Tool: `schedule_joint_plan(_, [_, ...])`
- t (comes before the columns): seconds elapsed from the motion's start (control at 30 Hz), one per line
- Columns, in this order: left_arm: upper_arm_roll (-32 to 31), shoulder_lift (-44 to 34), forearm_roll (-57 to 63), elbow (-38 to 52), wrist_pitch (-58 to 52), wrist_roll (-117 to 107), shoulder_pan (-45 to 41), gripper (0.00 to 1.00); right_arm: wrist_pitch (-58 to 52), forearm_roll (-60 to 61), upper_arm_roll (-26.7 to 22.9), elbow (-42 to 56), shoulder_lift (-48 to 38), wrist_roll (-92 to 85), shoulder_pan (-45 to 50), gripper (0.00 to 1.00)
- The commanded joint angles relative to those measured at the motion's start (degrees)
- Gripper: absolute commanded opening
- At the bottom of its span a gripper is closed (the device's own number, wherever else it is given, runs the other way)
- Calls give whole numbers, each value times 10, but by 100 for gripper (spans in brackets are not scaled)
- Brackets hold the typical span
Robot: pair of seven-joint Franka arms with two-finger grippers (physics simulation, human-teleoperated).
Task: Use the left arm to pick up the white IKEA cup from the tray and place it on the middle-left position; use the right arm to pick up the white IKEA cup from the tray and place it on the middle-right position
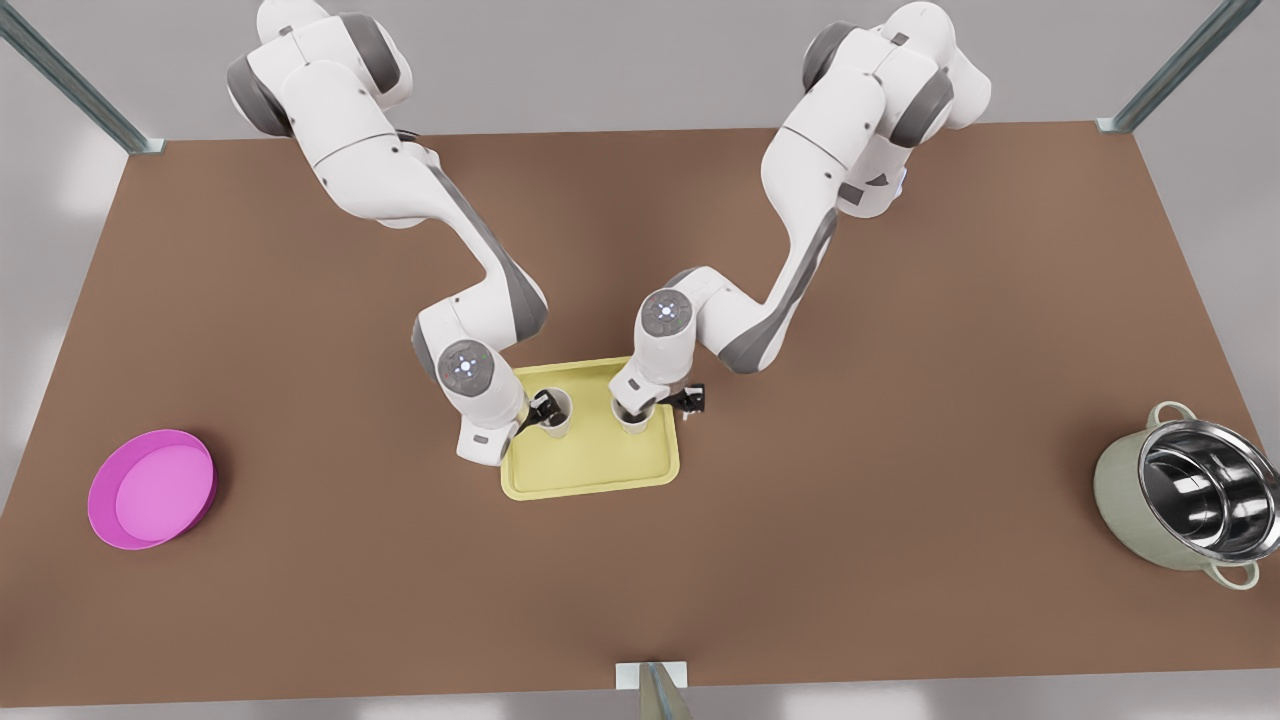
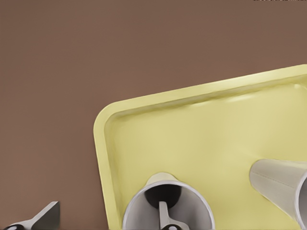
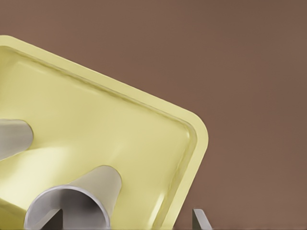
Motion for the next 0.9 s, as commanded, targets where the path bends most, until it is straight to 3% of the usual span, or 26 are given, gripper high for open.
schedule_joint_plan(0.0, [0,1,6,-3,37,-113,0,100,-1,1,1,-8,0,-2,2,100])
schedule_joint_plan(0.27, [0,32,7,3,69,-122,-1,97,3,0,1,-28,19,-2,7,100])
schedule_joint_plan(0.3, [-1,32,7,5,69,-141,-1,76,3,0,2,-32,19,-2,14,100])
schedule_joint_plan(0.33, [-1,31,7,11,69,-158,-1,63,2,0,2,-37,19,-2,14,100])
schedule_joint_plan(0.4, [-1,31,6,16,68,-172,-7,52,2,0,6,-46,19,-2,15,100])
schedule_joint_plan(0.5, [-1,32,2,23,68,-185,-7,25,0,1,8,-54,16,-3,15,100])
schedule_joint_plan(0.53, [-1,32,2,23,68,-186,-7,22,0,0,9,-57,16,-2,15,100])
schedule_joint_plan(0.67, [0,26,4,27,58,-184,-9,16,0,2,19,-57,17,-1,15,68])
schedule_joint_plan(0.73, [3,-16,1,24,-4,-164,3,16,-1,3,21,-56,17,1,15,51])
schedule_joint_plan(0.8, [3,-85,0,-46,-5,-122,34,16,-4,3,21,-52,17,3,14,37])
schedule_joint_plan(0.83, [3,-112,0,-78,-4,-92,58,16,-6,3,21,-51,16,2,14,25])
schedule_joint_plan(0.87, [3,-130,0,-98,-4,-55,86,16,-7,3,21,-50,15,2,14,20])
